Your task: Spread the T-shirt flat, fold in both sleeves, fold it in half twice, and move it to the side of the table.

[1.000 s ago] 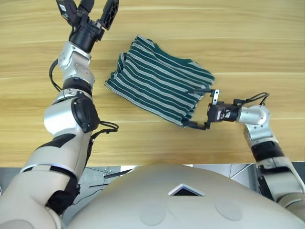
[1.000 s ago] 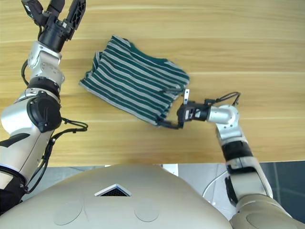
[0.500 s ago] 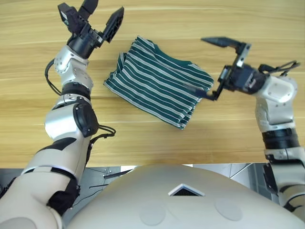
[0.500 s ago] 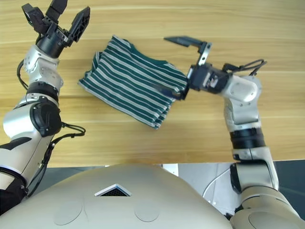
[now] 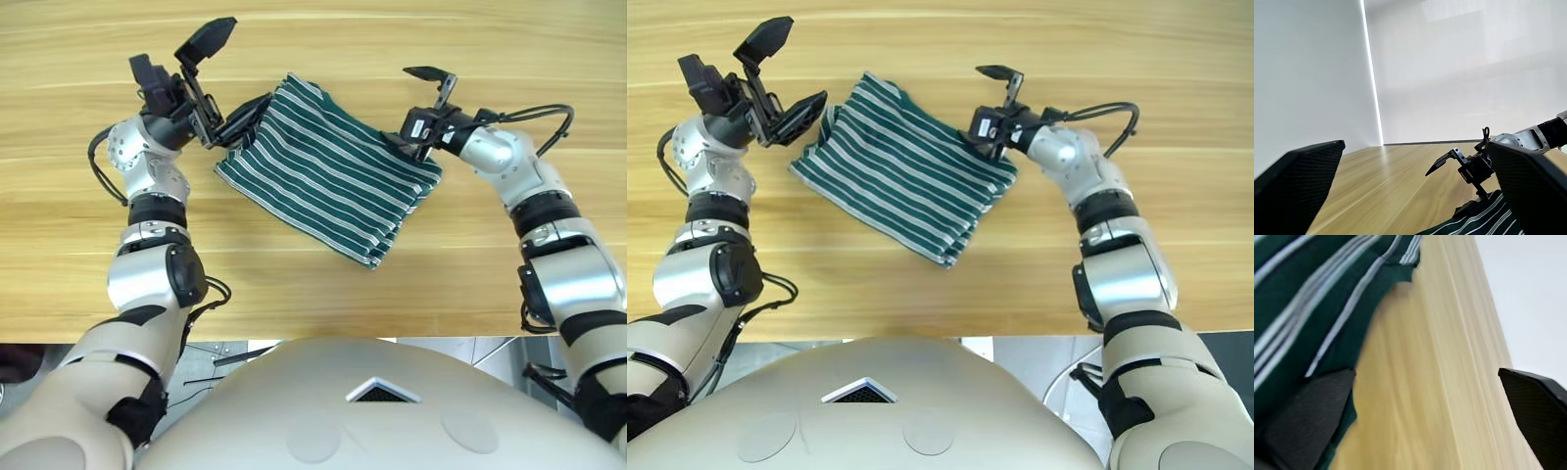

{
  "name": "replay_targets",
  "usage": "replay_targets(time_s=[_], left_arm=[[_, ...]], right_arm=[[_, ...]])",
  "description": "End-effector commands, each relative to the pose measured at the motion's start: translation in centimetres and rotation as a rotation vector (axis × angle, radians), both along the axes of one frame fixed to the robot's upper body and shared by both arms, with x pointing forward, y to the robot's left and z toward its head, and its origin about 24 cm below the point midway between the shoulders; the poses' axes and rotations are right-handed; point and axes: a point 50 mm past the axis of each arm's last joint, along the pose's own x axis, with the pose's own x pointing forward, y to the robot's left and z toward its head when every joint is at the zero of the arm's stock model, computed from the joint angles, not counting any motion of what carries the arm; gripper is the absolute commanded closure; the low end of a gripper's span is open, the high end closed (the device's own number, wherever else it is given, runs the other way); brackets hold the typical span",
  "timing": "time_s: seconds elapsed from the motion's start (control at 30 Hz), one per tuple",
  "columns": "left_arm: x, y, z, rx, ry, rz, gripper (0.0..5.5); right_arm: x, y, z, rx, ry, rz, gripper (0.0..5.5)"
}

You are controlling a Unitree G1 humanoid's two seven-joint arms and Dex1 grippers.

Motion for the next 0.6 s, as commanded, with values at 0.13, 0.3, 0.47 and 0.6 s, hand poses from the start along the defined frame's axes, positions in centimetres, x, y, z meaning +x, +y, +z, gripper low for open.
replay_targets(time_s=[0.13, 0.3, 0.47, 0.6], left_arm=[[0.2, -0.2, 0.0, 0.009, 0.007, 0.012, 0.13], [0.2, -0.1, 0.0, 0.009, 0.011, 0.022, 0.13], [0.3, -0.1, -0.1, 0.006, 0.019, 0.029, 0.13], [0.3, 0.0, -0.1, 0.006, 0.02, 0.032, 0.13]], right_arm=[[-6.6, -2.2, -1.1, 0.014, 0.188, 0.238, 0.1], [-9.8, -2.1, 2.3, 0.137, 0.168, 0.362, 0.1], [-10.6, -2.1, 4.8, 0.235, 0.138, 0.414, 0.1], [-7.9, -3.1, 6.4, 0.227, 0.042, 0.301, 0.1]])
